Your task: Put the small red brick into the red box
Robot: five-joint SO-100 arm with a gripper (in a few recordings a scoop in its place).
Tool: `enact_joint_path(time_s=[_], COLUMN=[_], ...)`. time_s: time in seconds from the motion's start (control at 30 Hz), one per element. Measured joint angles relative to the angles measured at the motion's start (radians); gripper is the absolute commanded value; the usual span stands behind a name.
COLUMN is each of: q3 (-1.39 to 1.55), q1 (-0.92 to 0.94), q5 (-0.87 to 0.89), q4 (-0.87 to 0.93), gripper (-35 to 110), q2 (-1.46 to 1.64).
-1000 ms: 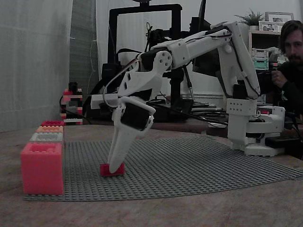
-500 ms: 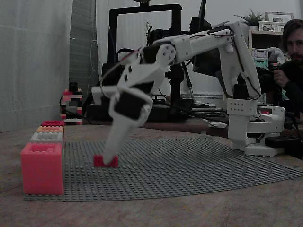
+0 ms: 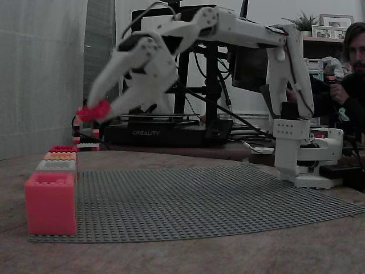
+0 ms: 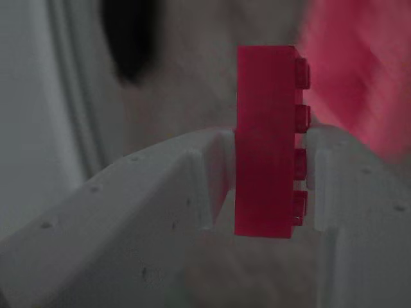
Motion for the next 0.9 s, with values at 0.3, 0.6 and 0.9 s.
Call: enact_joint_path(time_s=[0.3, 0.6, 0.9], q3=[-0.021, -0.02, 0.012], q1=[0.253, 0.445, 0.588], q5=[0.14, 0.067, -0.002], q4=[-0.054, -0.11, -0.158], gripper=[0, 0, 0], q2=[0.0, 0.0, -0.044])
